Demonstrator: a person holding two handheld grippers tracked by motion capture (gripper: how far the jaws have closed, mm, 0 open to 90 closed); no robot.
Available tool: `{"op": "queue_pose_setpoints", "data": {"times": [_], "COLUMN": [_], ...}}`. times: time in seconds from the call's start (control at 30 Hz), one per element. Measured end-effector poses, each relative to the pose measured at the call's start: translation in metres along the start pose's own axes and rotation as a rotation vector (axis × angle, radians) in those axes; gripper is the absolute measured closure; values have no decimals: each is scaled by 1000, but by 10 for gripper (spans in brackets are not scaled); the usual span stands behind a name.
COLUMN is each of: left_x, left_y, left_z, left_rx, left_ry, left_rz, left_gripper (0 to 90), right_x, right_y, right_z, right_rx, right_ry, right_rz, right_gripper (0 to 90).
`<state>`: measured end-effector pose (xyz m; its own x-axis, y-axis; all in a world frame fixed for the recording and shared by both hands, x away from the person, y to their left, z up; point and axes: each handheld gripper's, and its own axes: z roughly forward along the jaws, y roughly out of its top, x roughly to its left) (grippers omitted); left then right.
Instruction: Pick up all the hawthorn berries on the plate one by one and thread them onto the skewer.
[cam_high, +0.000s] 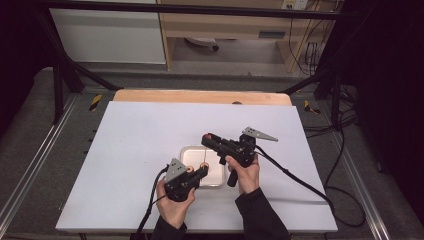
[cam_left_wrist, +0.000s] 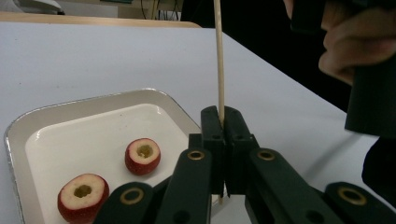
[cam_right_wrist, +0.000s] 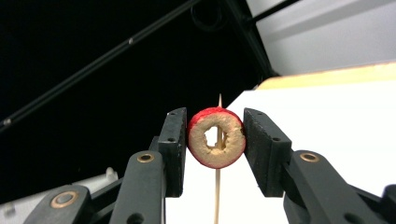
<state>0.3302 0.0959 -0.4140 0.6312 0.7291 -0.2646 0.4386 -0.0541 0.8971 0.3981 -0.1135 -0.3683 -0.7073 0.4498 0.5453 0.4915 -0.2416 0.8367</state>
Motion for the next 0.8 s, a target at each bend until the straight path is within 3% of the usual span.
{"op": "queue_pose_setpoints", "data": {"times": [0.17, 0.2, 0.3, 0.8], "left_x": [2, 2, 6, 10], "left_y": [0, 1, 6, 8], "left_z": [1, 0, -4, -4], "left_rx": [13, -20, -20, -1], "left_ry": [-4, -4, 7, 5], "left_rz": [0, 4, 7, 19], "left_gripper": [888, 888, 888, 888], "right_x": [3, 3, 4, 7], "right_y": [-6, -8, -18, -30], "right_z": [-1, -1, 2, 4], "right_rx": [33, 56, 104, 166], "right_ry": [-10, -11, 2, -8], "right_rz": [-29, -30, -38, -49], "right_gripper": [617, 617, 617, 616]}}
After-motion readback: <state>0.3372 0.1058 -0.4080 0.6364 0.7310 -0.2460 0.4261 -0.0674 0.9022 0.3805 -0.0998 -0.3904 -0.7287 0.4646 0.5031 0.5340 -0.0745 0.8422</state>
